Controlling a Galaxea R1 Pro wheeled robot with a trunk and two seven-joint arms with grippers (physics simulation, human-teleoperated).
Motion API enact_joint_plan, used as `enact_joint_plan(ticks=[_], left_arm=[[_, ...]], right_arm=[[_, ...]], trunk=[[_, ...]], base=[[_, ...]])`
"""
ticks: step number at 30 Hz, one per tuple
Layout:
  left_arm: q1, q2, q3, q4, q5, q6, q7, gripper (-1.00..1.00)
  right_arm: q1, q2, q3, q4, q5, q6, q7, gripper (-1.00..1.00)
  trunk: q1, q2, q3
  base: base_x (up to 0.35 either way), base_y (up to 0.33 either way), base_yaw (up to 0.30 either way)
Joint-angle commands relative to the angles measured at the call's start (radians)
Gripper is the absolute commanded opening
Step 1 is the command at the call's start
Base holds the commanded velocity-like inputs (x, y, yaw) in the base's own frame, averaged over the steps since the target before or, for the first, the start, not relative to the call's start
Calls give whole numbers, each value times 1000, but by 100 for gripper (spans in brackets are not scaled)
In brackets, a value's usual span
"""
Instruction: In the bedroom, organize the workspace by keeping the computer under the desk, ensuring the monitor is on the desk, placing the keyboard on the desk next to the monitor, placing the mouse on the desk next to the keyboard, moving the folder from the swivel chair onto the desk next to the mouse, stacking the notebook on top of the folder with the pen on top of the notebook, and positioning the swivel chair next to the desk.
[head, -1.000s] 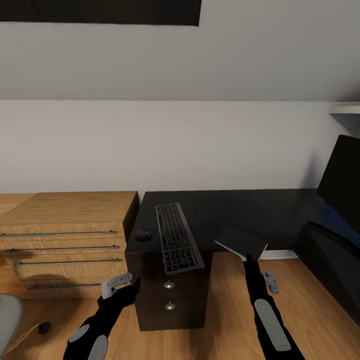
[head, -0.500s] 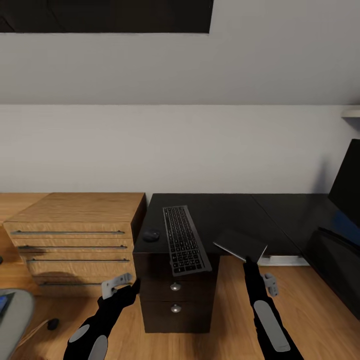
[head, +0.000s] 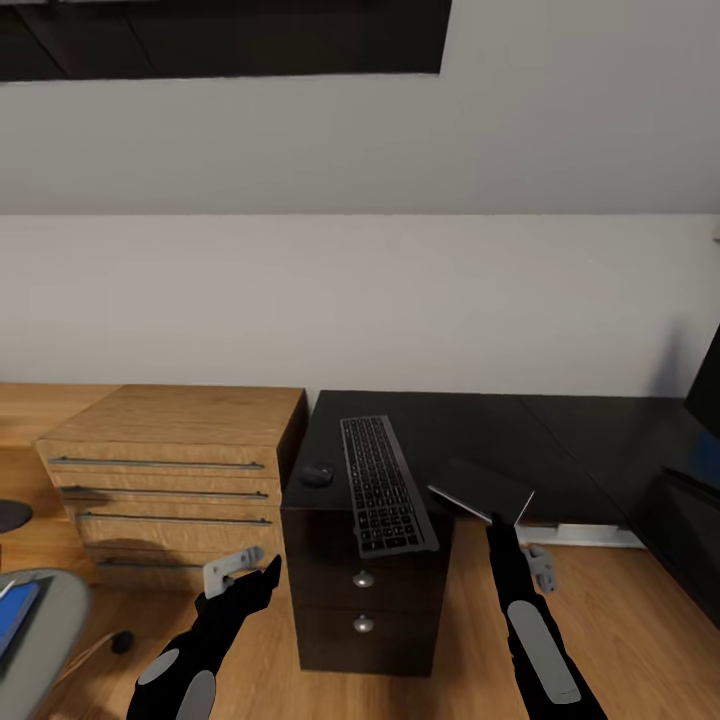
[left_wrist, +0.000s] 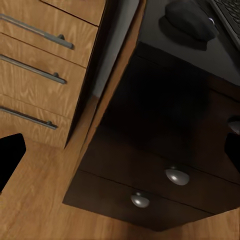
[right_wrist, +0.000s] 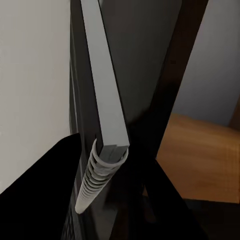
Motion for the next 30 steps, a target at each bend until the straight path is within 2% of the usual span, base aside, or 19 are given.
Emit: enact_joint_plan(ticks=[1, 30], left_arm=[[-1, 0, -1, -1, 11, 3, 9, 100], [-1, 0, -1, 1, 11, 3, 9, 100]], right_arm=[[0, 0, 0, -1, -9, -2, 0, -100], [0, -7, -5, -4, -7, 1, 4, -100]], trunk=[[0, -1, -1], [0, -1, 0]], base=[[169, 0, 50], [22, 0, 5]])
